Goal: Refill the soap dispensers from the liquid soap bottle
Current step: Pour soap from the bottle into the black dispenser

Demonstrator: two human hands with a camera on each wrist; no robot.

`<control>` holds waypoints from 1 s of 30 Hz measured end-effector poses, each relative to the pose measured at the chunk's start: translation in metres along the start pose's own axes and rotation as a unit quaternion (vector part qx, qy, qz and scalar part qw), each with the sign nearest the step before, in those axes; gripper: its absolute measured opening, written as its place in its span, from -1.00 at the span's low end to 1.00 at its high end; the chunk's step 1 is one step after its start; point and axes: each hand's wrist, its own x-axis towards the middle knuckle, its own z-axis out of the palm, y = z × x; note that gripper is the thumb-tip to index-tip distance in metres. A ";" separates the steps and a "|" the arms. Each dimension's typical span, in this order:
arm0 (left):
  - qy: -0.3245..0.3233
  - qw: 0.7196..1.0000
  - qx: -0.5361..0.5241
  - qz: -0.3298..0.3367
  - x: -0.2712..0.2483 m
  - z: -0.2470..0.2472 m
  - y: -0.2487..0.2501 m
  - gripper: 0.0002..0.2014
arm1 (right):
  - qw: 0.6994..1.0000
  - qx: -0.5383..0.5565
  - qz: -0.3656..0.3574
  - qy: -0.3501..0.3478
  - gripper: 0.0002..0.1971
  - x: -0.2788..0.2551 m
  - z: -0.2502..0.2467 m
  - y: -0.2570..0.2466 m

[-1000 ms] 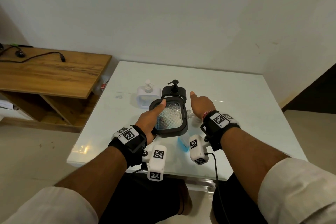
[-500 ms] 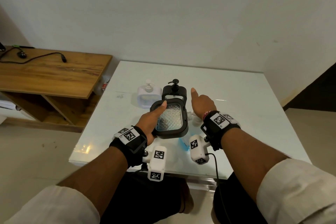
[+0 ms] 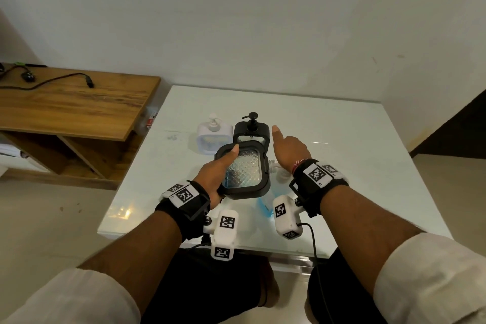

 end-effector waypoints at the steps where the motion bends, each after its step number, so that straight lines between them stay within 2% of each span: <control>1: -0.002 1.000 -0.002 -0.001 0.000 0.000 0.000 -0.52 | 1.000 0.001 -0.002 -0.005 -0.17 0.001 0.000 -0.001; 4: -0.006 1.000 0.000 -0.005 0.002 -0.001 0.001 -0.53 | 1.000 0.011 -0.006 -0.003 -0.26 0.003 -0.001 -0.001; 8: -0.003 1.000 0.008 -0.003 0.007 -0.003 -0.001 -0.52 | 1.000 -0.018 0.000 0.007 -0.16 -0.003 0.000 0.001; 12: 0.000 1.000 0.019 0.005 0.007 -0.002 -0.003 -0.29 | 1.000 -0.015 -0.007 0.013 -0.19 -0.005 -0.003 0.002; 15: -0.005 1.000 0.013 0.006 0.006 -0.004 -0.005 -0.25 | 1.000 0.009 -0.010 0.001 -0.25 -0.003 -0.002 0.003; 19: -0.008 1.000 0.006 0.006 0.004 -0.003 -0.004 -0.25 | 1.000 0.020 -0.013 0.002 -0.29 -0.001 -0.004 0.000; 23: -0.018 1.000 -0.005 0.000 0.005 -0.001 -0.003 -0.39 | 1.000 0.009 -0.016 0.000 -0.26 -0.005 0.000 0.000; 27: -0.010 1.000 0.000 -0.001 0.000 0.001 -0.003 -0.27 | 0.999 -0.032 -0.029 0.018 -0.20 -0.007 -0.001 0.002; 30: -0.016 1.000 -0.003 0.004 -0.003 0.004 -0.002 -0.29 | 1.000 -0.006 -0.018 -0.001 -0.23 -0.003 -0.003 0.003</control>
